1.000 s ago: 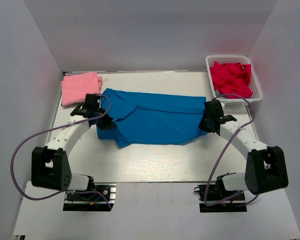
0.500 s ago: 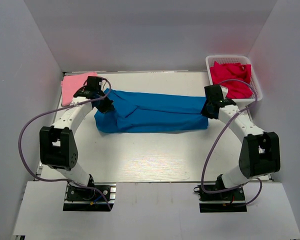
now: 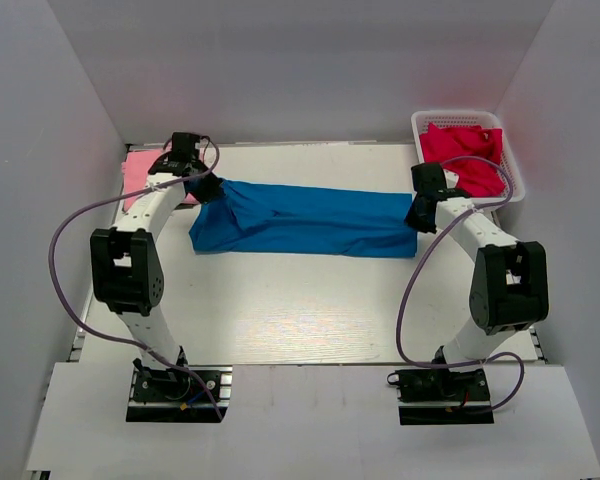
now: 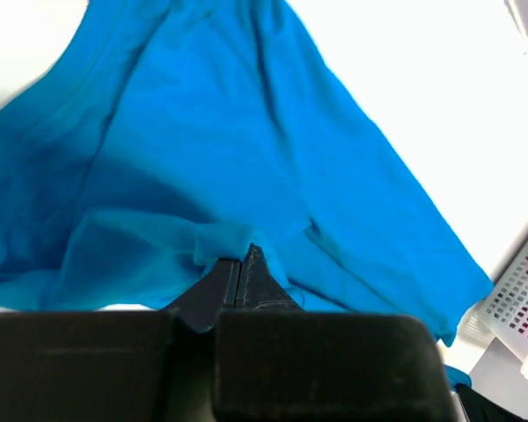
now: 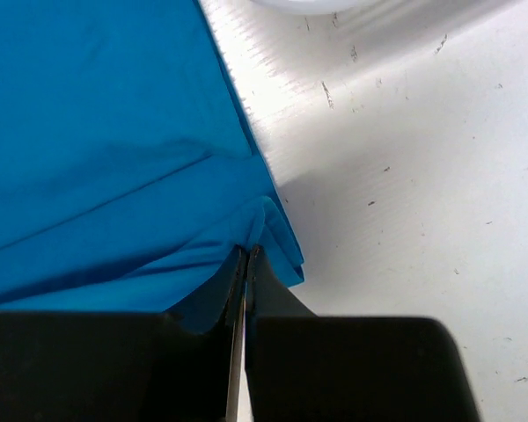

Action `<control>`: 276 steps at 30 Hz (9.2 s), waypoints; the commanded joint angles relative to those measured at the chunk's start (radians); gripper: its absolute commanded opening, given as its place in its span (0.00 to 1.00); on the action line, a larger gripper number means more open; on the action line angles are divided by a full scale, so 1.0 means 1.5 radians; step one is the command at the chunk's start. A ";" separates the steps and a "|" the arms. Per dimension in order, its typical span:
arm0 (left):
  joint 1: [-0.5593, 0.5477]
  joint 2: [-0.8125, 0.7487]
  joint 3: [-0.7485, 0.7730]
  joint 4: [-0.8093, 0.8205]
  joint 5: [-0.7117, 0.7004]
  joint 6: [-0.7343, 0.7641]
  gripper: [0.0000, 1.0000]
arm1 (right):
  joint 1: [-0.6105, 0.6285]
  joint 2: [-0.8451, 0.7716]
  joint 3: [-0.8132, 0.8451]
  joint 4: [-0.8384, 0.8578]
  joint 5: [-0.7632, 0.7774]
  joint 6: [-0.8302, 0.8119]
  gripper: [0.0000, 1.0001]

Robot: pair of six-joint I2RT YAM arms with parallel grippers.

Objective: Fold and stack the t-shirts
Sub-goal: Fold the other side of the tshirt into a rectangle, then rotate the tshirt 90 degrees

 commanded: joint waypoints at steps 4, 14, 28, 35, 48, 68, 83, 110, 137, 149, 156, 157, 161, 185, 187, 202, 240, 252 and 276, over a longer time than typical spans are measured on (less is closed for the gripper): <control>0.001 0.038 0.077 0.025 -0.009 0.045 0.00 | -0.006 0.020 0.040 0.037 -0.007 -0.026 0.00; 0.007 0.257 0.299 -0.025 -0.033 0.079 0.45 | -0.012 0.149 0.162 0.019 0.022 -0.042 0.14; 0.000 0.101 0.141 0.024 -0.047 0.124 1.00 | 0.018 0.001 0.051 0.062 -0.179 -0.119 0.90; 0.000 -0.008 -0.082 0.125 -0.023 0.089 1.00 | 0.032 0.017 -0.007 0.107 -0.223 -0.107 0.90; 0.013 0.115 -0.121 0.089 -0.025 0.072 1.00 | -0.004 0.111 -0.086 0.105 -0.143 -0.044 0.90; 0.000 -0.307 -0.385 0.034 -0.067 0.055 1.00 | 0.026 -0.222 -0.335 0.108 -0.258 -0.084 0.90; -0.146 -0.213 -0.403 0.122 0.057 0.054 1.00 | 0.021 -0.192 -0.316 0.137 -0.301 -0.097 0.90; -0.181 0.128 0.095 -0.020 -0.030 0.233 1.00 | 0.022 -0.202 -0.295 0.077 -0.210 -0.095 0.90; -0.181 -0.252 -0.451 0.233 0.019 0.079 1.00 | 0.022 -0.199 -0.320 0.099 -0.212 -0.109 0.90; -0.177 -0.180 -0.394 0.190 -0.019 0.093 1.00 | 0.019 -0.175 -0.300 0.079 -0.180 -0.103 0.90; -0.177 -0.209 -0.396 0.117 -0.028 0.101 1.00 | 0.020 -0.172 -0.298 0.082 -0.178 -0.103 0.90; -0.177 -0.223 -0.405 0.117 -0.034 0.094 1.00 | 0.021 -0.172 -0.298 0.083 -0.177 -0.102 0.90; -0.169 -0.237 -0.443 0.149 -0.049 0.087 1.00 | 0.020 -0.157 -0.295 0.087 -0.189 -0.107 0.90; -0.169 -0.031 -0.225 0.212 -0.071 0.116 1.00 | 0.019 -0.152 -0.301 0.089 -0.182 -0.111 0.90; -0.169 0.006 -0.207 0.227 -0.065 0.123 1.00 | 0.020 -0.151 -0.298 0.087 -0.179 -0.113 0.90; -0.178 -0.006 -0.060 0.183 -0.118 0.251 1.00 | 0.025 -0.217 -0.294 0.075 -0.183 -0.114 0.90; -0.123 0.234 0.027 -0.026 -0.147 0.034 1.00 | 0.043 -0.011 -0.221 0.120 -0.300 -0.067 0.90; -0.159 0.751 0.671 0.347 0.334 0.004 1.00 | 0.307 -0.265 -0.512 0.102 -0.528 -0.058 0.90; -0.151 0.650 0.685 0.446 0.039 0.078 1.00 | 0.588 -0.210 -0.329 0.163 -0.461 -0.104 0.90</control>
